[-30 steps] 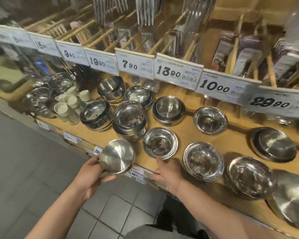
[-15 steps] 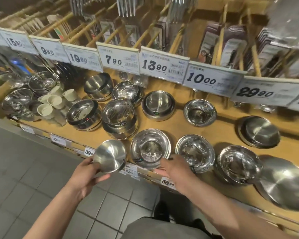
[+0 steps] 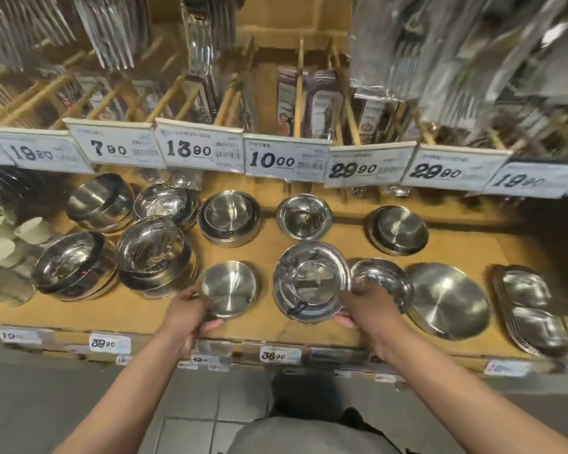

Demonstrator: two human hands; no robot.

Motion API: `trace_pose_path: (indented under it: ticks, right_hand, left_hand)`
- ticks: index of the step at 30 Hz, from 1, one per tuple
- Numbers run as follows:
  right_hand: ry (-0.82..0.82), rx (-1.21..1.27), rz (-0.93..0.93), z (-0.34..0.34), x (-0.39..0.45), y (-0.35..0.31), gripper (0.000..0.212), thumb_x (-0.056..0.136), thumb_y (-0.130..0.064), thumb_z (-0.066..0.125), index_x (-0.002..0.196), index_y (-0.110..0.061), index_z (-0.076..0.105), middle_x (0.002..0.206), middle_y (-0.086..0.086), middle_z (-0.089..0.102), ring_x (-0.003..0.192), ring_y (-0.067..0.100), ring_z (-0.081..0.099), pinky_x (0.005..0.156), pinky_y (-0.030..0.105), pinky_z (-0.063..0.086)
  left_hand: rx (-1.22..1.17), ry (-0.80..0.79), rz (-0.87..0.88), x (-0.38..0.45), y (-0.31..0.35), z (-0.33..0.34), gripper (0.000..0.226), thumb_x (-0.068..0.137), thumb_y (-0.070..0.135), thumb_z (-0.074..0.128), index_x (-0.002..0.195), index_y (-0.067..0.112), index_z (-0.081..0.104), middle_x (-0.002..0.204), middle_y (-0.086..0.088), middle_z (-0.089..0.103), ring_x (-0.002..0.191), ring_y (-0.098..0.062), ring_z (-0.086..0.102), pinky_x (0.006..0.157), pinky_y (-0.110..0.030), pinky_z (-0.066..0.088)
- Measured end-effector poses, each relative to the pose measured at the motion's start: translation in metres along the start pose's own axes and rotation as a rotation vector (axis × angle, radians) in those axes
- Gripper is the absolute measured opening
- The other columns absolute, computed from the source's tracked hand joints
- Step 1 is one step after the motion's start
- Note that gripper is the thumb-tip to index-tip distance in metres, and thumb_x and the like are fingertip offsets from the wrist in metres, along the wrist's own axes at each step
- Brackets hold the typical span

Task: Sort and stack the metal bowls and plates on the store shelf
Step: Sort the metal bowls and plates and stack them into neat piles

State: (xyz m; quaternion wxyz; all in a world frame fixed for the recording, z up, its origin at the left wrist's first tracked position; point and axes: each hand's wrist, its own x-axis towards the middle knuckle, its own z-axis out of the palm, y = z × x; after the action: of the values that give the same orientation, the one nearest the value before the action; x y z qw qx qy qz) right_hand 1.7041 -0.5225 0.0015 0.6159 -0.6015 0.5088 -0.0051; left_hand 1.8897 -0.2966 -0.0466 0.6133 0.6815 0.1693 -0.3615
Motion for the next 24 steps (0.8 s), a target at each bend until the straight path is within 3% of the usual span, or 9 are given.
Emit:
trace_pose_path:
  ticks: [3,8,10,12,15,18,20,22,24]
  right_hand:
    - [0.034,-0.059,0.007,-0.004,-0.003,0.002,0.011,0.096,-0.015,0.064,0.091,-0.016,0.073,0.081,-0.004,0.079,0.070,0.008,0.075,0.056,0.016,0.055]
    - [0.014,-0.255,0.010,0.000,-0.005,-0.007,0.017,0.101,-0.018,0.058,0.092,-0.010,0.070,0.097,0.011,0.077,0.096,0.027,0.073,0.094,0.046,0.057]
    - [0.002,-0.306,-0.013,0.001,-0.005,-0.012,0.022,0.101,-0.021,0.057,0.092,-0.005,0.069,0.095,0.014,0.076,0.095,0.031,0.073,0.094,0.049,0.057]
    - [-0.015,-0.361,-0.033,0.000,-0.001,-0.016,0.024,0.102,-0.024,0.057,0.093,-0.005,0.069,0.090,0.013,0.075,0.091,0.030,0.074,0.092,0.049,0.058]
    - [-0.053,-0.369,-0.040,-0.006,0.006,-0.022,0.023,0.103,-0.023,0.055,0.108,-0.004,0.068,0.084,0.008,0.074,0.080,0.020,0.075,0.086,0.040,0.061]
    - [-0.134,-0.341,-0.026,-0.010,0.007,-0.034,0.026,0.104,-0.018,0.052,0.120,-0.001,0.065,0.080,0.004,0.073,0.056,0.005,0.071,0.055,0.018,0.056]
    - [-0.181,-0.337,-0.010,-0.011,0.009,-0.041,0.031,0.105,-0.022,0.053,0.128,-0.004,0.060,0.089,0.006,0.074,0.058,0.006,0.071,0.054,0.019,0.055]
    - [-0.169,-0.279,-0.017,-0.012,0.011,-0.044,0.033,0.103,-0.024,0.056,0.128,-0.002,0.061,0.083,0.006,0.075,0.057,0.007,0.069,0.052,0.018,0.055]
    - [-0.101,-0.292,-0.071,-0.009,0.012,-0.044,0.028,0.102,-0.027,0.058,0.116,-0.004,0.066,0.062,-0.001,0.072,0.043,0.002,0.063,0.042,0.014,0.047]
  left_hand:
    - [0.069,0.010,-0.014,0.008,-0.001,0.002,0.028,0.091,-0.014,0.057,0.112,0.005,0.062,0.108,-0.020,0.070,0.078,-0.029,0.070,0.041,-0.026,0.057]
    - [0.153,0.074,-0.026,0.009,0.001,-0.001,0.037,0.089,-0.007,0.066,0.124,0.005,0.057,0.104,-0.022,0.071,0.077,-0.031,0.069,0.052,-0.034,0.063]
    - [0.616,0.201,0.204,0.002,0.005,-0.004,0.038,0.090,0.006,0.068,0.127,0.004,0.060,0.110,-0.025,0.070,0.087,-0.036,0.066,0.077,-0.048,0.062]
    - [1.084,0.359,0.561,-0.013,0.010,0.000,0.044,0.086,0.011,0.067,0.129,0.003,0.060,0.119,-0.022,0.064,0.106,-0.039,0.058,0.091,-0.050,0.053]
    - [1.094,0.319,0.893,-0.047,0.021,0.033,0.033,0.085,0.011,0.066,0.118,0.006,0.067,0.108,-0.015,0.066,0.097,-0.033,0.061,0.080,-0.041,0.053]
    - [0.976,0.085,0.795,-0.055,0.033,0.070,0.036,0.096,0.025,0.060,0.129,0.012,0.065,0.115,-0.009,0.071,0.101,-0.025,0.066,0.086,-0.030,0.049]
    - [0.967,-0.011,0.613,-0.051,0.040,0.085,0.041,0.098,0.031,0.058,0.134,0.013,0.062,0.118,-0.006,0.072,0.111,-0.024,0.065,0.088,-0.026,0.044]
    - [0.927,-0.014,0.513,-0.046,0.039,0.090,0.023,0.096,0.023,0.058,0.112,0.016,0.073,0.102,-0.003,0.075,0.102,-0.023,0.069,0.080,-0.023,0.046]
    - [0.851,0.022,0.445,-0.037,0.035,0.089,0.020,0.091,0.014,0.058,0.085,0.017,0.077,0.079,0.002,0.076,0.083,-0.018,0.072,0.073,-0.025,0.052]
